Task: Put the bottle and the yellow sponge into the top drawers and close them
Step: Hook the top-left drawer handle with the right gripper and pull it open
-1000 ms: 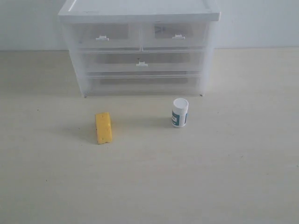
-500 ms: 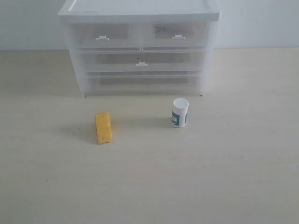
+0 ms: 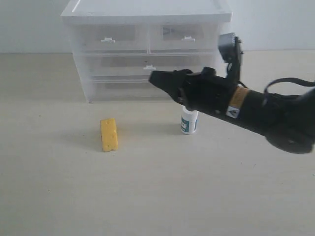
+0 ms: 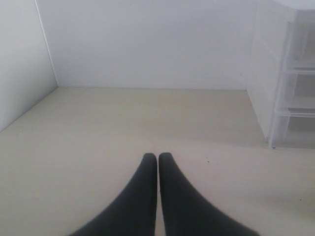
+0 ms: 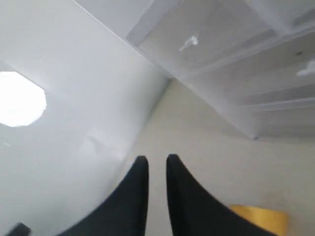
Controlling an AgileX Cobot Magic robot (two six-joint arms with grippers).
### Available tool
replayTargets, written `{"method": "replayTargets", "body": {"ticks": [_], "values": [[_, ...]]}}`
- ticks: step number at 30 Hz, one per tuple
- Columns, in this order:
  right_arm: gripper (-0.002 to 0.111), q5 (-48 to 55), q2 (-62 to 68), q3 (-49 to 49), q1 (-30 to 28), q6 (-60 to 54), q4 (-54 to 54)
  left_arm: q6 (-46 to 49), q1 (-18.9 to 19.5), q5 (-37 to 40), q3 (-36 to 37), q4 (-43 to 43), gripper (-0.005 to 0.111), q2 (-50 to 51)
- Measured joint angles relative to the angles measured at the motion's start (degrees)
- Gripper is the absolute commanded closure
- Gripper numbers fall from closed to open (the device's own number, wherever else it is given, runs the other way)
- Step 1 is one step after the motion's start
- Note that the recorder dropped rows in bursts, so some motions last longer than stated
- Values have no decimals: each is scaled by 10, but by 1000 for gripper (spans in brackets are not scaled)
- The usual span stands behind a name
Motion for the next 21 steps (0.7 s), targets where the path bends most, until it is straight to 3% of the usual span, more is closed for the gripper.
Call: {"method": "replayTargets", "body": {"ticks": [4, 7, 16, 21], "values": [[80, -15, 73, -109, 39, 174, 0, 0, 0, 0, 0, 0, 103, 0], [80, -8, 104, -176, 59, 234, 11, 0, 0, 0, 0, 0, 103, 0], [80, 167, 126, -279, 89, 290, 60, 0, 0, 0, 0, 0, 103, 0], [80, 199, 140, -307, 89, 317, 96, 0, 0, 0, 0, 0, 103, 0]]}}
